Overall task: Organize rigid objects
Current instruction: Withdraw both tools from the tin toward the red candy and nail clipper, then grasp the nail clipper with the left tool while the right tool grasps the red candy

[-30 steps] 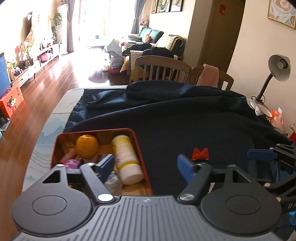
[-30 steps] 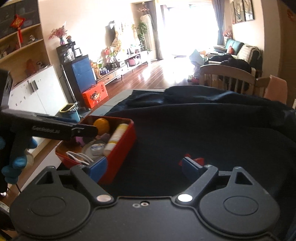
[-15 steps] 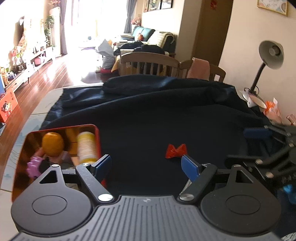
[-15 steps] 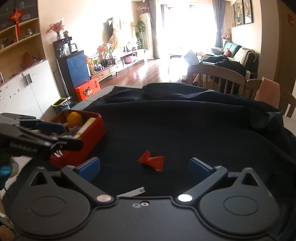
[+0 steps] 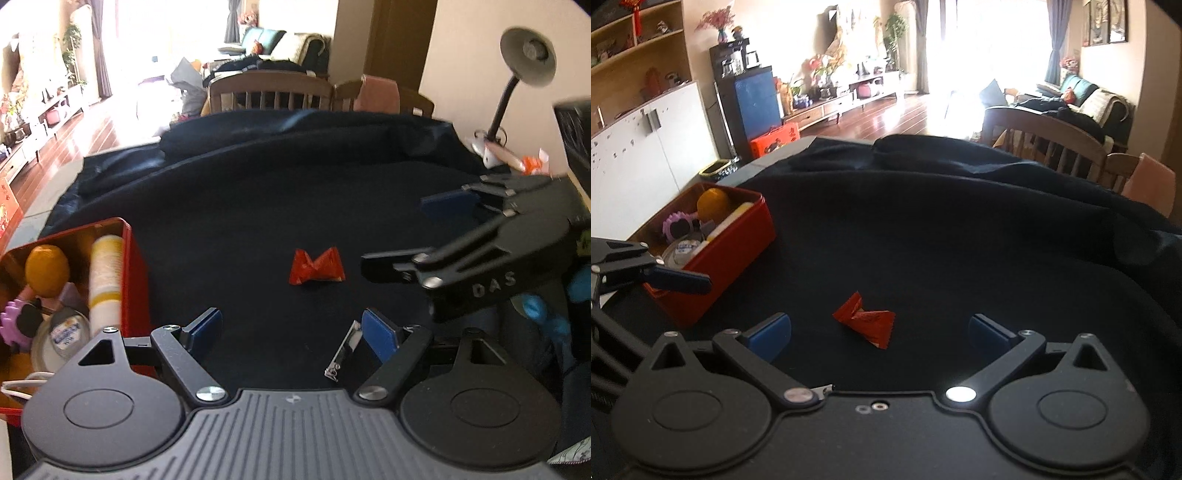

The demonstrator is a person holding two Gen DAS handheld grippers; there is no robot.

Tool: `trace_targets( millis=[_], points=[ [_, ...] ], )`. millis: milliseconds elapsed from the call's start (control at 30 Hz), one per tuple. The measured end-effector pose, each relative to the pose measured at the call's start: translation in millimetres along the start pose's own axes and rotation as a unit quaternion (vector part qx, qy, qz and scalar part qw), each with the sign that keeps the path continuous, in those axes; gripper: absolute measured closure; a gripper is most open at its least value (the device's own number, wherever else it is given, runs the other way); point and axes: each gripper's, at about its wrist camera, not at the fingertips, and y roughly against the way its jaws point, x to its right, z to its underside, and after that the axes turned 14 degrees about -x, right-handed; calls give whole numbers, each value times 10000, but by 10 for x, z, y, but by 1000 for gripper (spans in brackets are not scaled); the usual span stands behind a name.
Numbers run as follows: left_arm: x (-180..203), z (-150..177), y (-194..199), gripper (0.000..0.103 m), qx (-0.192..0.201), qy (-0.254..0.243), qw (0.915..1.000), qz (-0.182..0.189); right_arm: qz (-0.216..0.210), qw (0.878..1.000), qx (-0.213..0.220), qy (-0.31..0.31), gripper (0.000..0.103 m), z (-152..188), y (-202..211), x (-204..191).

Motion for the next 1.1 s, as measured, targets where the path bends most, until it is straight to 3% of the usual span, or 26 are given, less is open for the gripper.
trace_targets(
  millis=[200, 367, 700, 733, 800, 1000, 1100],
  points=[
    [64, 16, -209, 20, -239, -86, 9996, 112, -147, 9995, -229, 135, 4, -87, -223, 21],
    [150, 41, -293, 20, -182, -288, 9993, 129, -181, 9987, -411, 253, 7, -118, -379, 56],
    [302, 8, -526, 21, -311, -597, 9976, 138, -280, 9963, -679, 454, 24, -190, -622, 58],
    [316, 4, -547, 23, -333, -618, 9974, 145, -298, 9961, -694, 467, 25, -188, -631, 66],
    [325, 9, -584, 35, -402, -689, 9967, 169, -312, 9957, -717, 504, 27, -191, -655, 64],
    [360, 1, -677, 53, -478, -920, 9945, 123, -283, 9956, -681, 582, 35, -191, -685, 59],
    [386, 10, -678, 61, -434, -999, 9939, 162, -288, 9956, -645, 619, 44, -182, -674, 54]
  ],
)
